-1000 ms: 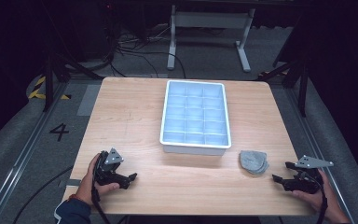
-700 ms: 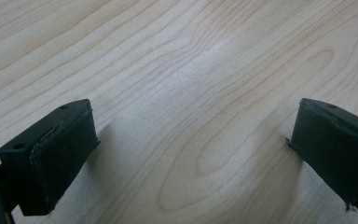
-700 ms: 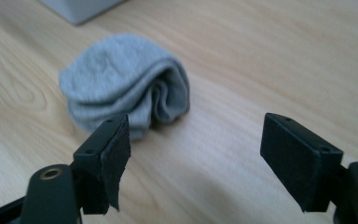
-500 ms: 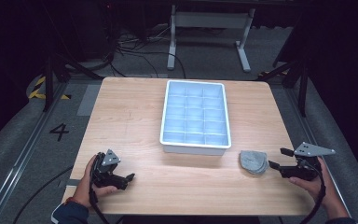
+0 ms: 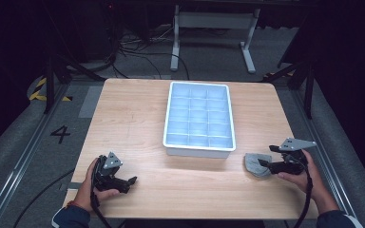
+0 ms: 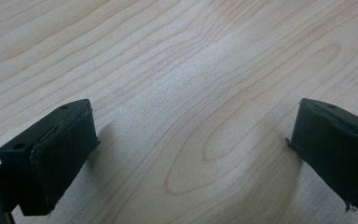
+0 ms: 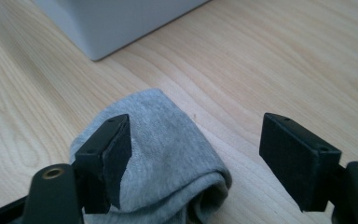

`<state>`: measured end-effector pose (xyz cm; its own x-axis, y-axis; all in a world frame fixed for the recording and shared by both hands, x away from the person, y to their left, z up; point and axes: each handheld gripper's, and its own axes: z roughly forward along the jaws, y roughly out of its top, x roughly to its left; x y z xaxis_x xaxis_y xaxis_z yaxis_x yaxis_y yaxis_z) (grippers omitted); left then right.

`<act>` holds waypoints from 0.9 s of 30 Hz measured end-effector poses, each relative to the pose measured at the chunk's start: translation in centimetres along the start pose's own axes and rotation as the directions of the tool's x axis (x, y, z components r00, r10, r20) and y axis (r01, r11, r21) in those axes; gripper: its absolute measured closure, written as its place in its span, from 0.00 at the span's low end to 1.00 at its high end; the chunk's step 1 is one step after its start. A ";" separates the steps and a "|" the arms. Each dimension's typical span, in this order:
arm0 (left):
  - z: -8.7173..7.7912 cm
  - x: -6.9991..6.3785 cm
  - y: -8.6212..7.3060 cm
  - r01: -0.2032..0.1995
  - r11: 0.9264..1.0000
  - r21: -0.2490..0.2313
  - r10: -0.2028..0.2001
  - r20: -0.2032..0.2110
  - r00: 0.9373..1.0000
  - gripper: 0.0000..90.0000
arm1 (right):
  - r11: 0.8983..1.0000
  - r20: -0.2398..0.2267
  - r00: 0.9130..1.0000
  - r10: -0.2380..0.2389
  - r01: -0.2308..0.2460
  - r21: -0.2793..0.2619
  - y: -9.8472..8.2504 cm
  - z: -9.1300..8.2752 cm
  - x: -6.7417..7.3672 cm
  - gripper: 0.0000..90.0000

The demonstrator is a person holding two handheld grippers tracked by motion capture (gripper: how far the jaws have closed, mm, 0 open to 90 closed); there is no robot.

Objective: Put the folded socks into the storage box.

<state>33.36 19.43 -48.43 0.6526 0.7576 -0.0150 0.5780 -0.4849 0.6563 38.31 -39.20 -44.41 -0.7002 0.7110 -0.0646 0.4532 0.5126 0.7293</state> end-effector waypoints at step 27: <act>0.0 0.0 0.0 0.001 1.000 0.000 -0.001 0.000 1.000 0.01 | 0.990 -0.062 0.991 0.120 -0.115 0.088 -1.5 2.6 -0.3 0.22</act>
<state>33.34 19.42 -48.44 0.6518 0.7582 -0.0157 0.5789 -0.4840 0.6562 39.34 -38.91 -47.25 -0.6734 0.7363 0.0659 0.5772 0.4680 0.6692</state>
